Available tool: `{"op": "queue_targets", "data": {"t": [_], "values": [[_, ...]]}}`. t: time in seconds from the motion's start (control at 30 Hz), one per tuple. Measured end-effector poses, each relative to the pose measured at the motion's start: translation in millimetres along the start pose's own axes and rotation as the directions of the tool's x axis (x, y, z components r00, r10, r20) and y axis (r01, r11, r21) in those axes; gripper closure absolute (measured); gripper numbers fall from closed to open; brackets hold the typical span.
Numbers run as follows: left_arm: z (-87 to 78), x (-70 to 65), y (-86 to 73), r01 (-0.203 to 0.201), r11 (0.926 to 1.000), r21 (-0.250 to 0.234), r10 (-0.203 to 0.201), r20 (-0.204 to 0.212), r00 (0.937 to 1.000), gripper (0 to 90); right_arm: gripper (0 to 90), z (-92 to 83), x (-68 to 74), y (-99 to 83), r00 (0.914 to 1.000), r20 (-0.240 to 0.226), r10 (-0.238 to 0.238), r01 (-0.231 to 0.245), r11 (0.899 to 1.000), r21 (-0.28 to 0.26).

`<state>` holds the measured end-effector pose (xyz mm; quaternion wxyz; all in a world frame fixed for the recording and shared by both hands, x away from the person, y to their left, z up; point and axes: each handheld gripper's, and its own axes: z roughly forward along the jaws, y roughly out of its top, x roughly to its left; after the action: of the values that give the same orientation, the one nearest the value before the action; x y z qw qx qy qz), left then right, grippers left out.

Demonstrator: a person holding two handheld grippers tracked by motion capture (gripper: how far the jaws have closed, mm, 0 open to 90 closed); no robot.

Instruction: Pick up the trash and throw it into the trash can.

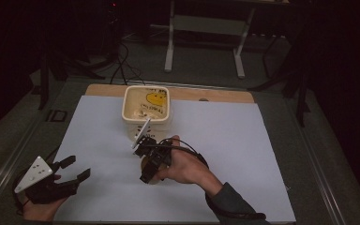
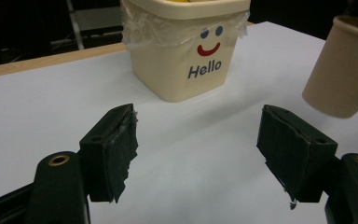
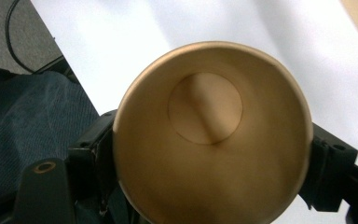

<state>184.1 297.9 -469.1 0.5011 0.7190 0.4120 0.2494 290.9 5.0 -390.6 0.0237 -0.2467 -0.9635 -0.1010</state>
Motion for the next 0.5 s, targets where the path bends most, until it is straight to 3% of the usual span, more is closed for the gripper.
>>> {"op": "queue_targets", "data": {"t": [0.5], "values": [[-0.2,0.2,-0.1,0.003,1.0000,-0.002,-0.003,-0.003,1.0000,28.6,20.2,-36.6,-21.5,-0.9,0.9988,0.025,0.043,-0.042,0.999,-0.027]]}}
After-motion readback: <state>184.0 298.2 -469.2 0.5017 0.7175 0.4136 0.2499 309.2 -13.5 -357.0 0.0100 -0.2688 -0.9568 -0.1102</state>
